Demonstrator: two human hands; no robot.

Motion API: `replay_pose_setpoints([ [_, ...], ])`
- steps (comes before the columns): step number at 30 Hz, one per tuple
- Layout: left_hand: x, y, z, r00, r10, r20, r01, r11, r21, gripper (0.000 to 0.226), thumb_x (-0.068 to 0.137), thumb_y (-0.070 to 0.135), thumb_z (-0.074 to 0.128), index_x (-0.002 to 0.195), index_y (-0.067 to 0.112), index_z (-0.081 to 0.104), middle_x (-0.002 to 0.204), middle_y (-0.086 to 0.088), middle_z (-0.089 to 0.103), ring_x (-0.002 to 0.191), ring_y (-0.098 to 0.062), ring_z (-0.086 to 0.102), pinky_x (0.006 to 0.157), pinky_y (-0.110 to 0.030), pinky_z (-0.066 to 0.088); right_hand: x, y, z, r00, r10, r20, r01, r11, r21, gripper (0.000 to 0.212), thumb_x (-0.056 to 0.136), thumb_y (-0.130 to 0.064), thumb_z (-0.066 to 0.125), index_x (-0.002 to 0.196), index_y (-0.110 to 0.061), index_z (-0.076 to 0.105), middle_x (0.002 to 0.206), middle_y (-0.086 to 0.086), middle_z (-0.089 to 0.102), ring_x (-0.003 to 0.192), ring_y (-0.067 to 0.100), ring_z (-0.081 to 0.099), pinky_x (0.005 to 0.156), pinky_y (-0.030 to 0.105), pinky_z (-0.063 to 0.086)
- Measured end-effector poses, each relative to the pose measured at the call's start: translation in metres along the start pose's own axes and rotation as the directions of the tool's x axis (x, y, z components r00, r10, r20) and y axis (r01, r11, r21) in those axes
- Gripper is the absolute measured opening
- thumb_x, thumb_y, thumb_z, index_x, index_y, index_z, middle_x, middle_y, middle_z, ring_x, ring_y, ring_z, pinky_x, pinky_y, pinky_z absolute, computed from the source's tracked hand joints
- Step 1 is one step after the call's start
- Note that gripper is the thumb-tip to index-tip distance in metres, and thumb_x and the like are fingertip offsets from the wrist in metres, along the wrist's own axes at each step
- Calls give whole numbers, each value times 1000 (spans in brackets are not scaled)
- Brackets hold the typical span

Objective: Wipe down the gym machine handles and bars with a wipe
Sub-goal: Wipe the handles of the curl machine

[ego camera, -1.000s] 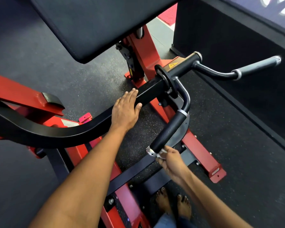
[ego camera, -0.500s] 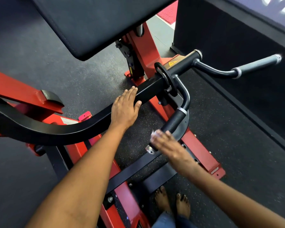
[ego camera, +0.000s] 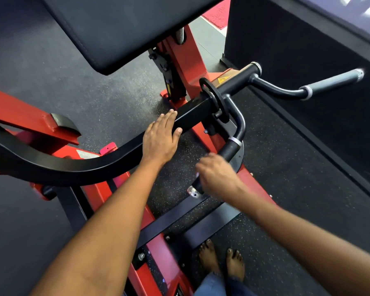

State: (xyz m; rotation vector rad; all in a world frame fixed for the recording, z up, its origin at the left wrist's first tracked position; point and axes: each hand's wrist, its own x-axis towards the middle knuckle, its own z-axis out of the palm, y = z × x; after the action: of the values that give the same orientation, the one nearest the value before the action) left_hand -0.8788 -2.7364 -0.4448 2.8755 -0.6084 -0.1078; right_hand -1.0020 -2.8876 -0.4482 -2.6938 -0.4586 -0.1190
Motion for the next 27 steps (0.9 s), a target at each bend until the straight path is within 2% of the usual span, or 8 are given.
replay_pose_setpoints([
  [6,0,0,-2,1000,0,8,0,1000,-11,52,104,39,31,152,20,25,158,2,27,146,-20,23,116,-39,19,-69,-31,36,994,-110,14,95,910,403,52,76,12,35,120,2,59,133,11,54,132,25,41,115,36,23],
  [9,0,0,-1,1000,-2,4,2,1000,-2,52,104,40,30,152,20,26,158,2,27,146,-20,23,116,-38,19,-116,-39,35,955,289,63,-257,705,661,54,84,8,31,130,-10,53,140,-6,46,135,6,36,114,29,27],
  [11,1,1,0,1000,-4,-1,4,1000,-2,52,104,40,30,152,19,26,158,2,27,146,-20,24,116,-38,19,-119,-41,33,655,754,45,-525,412,745,45,92,5,38,117,-25,59,128,-12,56,117,-5,49,106,30,38],
  [13,1,1,0,1000,-1,-14,1,1000,0,52,104,40,31,152,19,27,158,1,29,145,-20,25,116,-40,20,-88,-28,26,294,916,273,-462,-114,879,42,92,10,38,105,-20,64,122,5,61,104,10,57,101,36,45],
  [15,0,0,0,1000,4,-20,-4,1000,1,52,104,38,32,152,18,28,157,1,30,145,-21,27,115,-40,22,-51,-9,15,348,735,582,-153,-568,808,36,87,11,32,105,-4,59,118,18,57,99,24,57,97,38,46],
  [17,0,1,0,1000,6,-17,-6,1000,5,52,104,38,32,152,17,27,157,0,29,145,-21,27,115,-40,22,-26,-2,9,421,619,663,16,-736,677,38,77,3,34,111,0,51,111,20,59,93,26,57,95,38,44],
  [24,1,0,1,1000,12,-25,-12,1000,8,52,104,38,33,151,17,29,157,-1,31,144,-22,28,115,-40,23,-48,-52,27,408,426,808,-69,-868,492,23,88,-19,34,85,-4,51,100,24,62,81,34,60,71,36,51],
  [27,0,0,2,999,14,-37,-14,1000,14,52,104,38,33,151,17,29,156,-1,32,144,-22,30,114,-40,24,-37,-12,8,410,497,765,-46,-826,562,45,99,-38,25,97,-1,51,92,21,63,71,27,62,53,27,54],
])
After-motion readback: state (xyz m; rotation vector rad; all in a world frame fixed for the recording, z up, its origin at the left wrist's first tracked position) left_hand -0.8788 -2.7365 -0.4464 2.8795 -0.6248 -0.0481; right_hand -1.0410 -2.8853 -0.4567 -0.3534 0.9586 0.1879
